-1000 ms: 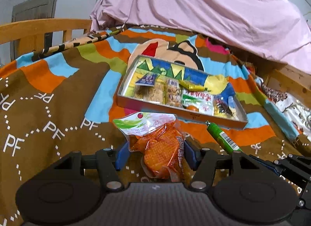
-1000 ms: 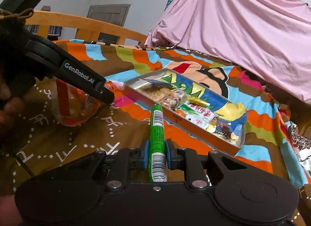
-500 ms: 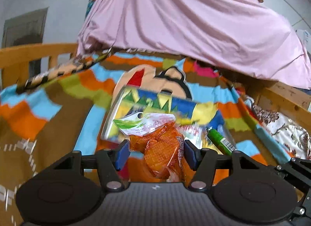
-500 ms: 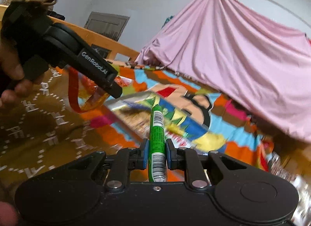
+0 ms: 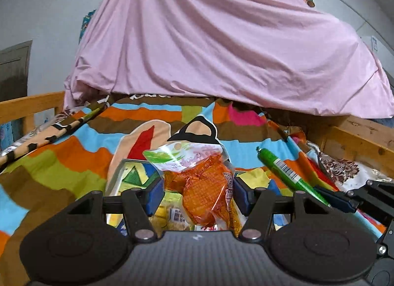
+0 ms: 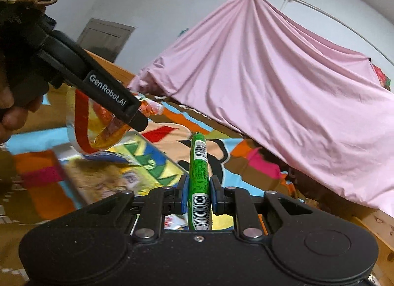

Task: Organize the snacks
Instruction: 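Lower the snack bag and sausage into the tray and open both grippers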

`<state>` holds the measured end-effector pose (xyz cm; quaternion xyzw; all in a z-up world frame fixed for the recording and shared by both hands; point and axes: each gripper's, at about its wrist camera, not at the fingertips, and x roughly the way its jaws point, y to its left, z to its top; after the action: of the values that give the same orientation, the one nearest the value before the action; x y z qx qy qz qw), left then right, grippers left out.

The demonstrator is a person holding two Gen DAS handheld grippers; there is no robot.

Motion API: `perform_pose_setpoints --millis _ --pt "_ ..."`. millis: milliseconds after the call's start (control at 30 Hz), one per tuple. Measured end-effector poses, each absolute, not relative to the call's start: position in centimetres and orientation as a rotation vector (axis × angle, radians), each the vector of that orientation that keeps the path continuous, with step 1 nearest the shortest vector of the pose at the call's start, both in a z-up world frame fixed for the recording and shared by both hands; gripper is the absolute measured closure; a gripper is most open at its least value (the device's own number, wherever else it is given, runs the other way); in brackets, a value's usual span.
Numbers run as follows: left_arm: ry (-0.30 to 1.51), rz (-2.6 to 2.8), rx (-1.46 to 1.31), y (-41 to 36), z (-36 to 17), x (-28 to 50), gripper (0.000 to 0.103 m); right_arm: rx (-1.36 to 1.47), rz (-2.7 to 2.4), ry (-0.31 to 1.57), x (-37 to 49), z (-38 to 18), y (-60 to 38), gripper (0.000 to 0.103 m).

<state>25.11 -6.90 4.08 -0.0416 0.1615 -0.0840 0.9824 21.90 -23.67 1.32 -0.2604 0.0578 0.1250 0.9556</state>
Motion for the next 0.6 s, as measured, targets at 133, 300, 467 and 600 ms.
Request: perform_pose_setpoints --millis 133,300,467,600 --pt "0.361 -0.173 -0.092 -7.7 3.2 28.1 0.039 -0.508 0.224 0.149 24.4 0.6 -24.4 0.084" --pt "0.406 -0.168 -0.108 -8.2 1.9 31.2 0.039 -0.479 0.207 0.230 27.0 -0.9 -25.2 0.084" --pt "0.463 -0.181 -0.087 -8.8 0.3 33.8 0.039 -0.437 0.198 0.324 29.7 -2.8 -25.9 0.084" --pt "0.495 -0.181 -0.087 -9.3 -0.8 35.0 0.039 -0.418 0.208 0.388 31.1 -4.6 -26.1 0.084"
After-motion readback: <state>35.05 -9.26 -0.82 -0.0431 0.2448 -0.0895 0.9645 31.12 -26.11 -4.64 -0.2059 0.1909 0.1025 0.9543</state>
